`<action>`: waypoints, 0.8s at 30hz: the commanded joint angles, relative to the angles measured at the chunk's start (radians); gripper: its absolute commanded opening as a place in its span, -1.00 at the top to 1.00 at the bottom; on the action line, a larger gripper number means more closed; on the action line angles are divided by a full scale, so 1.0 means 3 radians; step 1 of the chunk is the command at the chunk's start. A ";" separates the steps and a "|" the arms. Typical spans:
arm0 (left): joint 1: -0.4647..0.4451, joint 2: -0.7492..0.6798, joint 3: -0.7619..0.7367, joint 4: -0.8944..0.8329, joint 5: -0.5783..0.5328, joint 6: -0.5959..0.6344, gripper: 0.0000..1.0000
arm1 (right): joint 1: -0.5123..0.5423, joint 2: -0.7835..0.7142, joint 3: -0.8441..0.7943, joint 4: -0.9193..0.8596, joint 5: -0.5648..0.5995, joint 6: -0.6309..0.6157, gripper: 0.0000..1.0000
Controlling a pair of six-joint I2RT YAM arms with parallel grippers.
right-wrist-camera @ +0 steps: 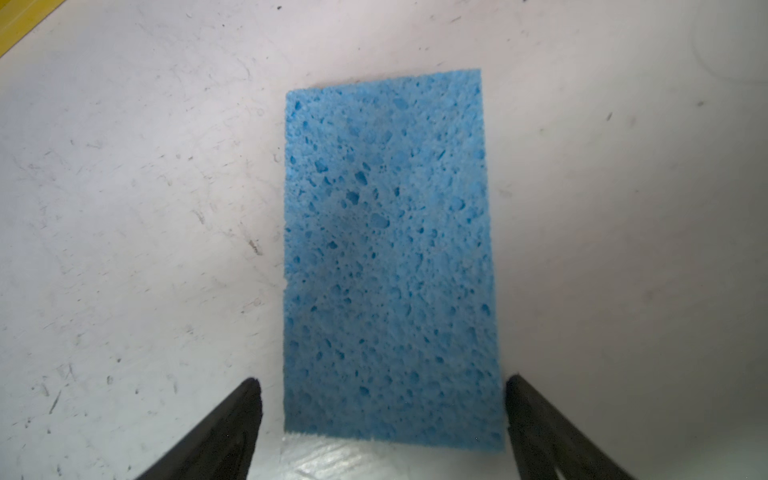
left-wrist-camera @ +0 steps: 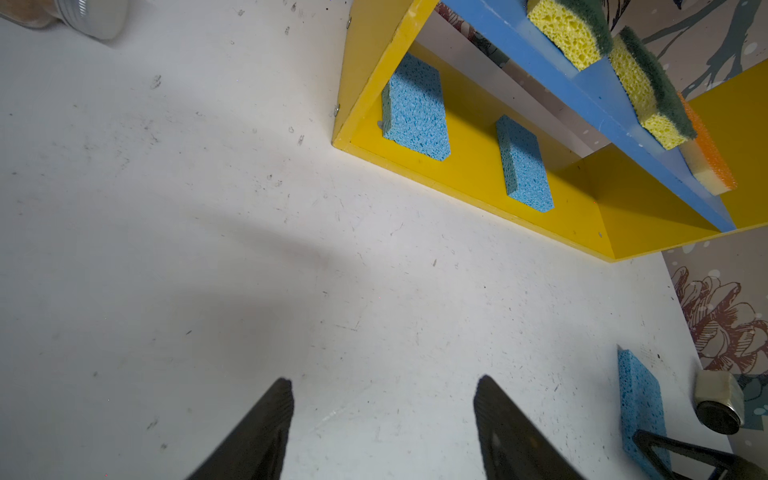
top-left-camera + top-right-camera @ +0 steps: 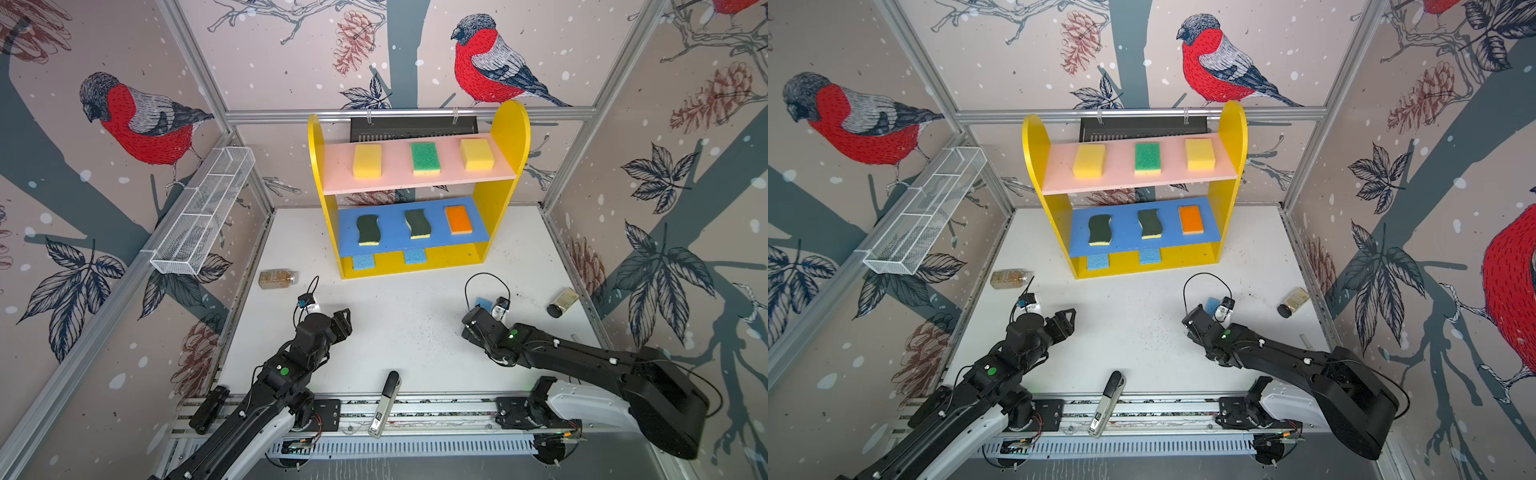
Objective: Place and organize the cleaning sponges onto the shelf
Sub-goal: 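Lower the open right gripper and close it on the table light-blue sponge, then lift the light-blue sponge with the right gripper toward the shelf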
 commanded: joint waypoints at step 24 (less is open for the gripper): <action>-0.0001 -0.0039 -0.0204 0.0260 0.0153 -0.0242 -0.40 | 0.0101 0.0723 0.0177 -0.0149 0.0100 -0.0056 -0.62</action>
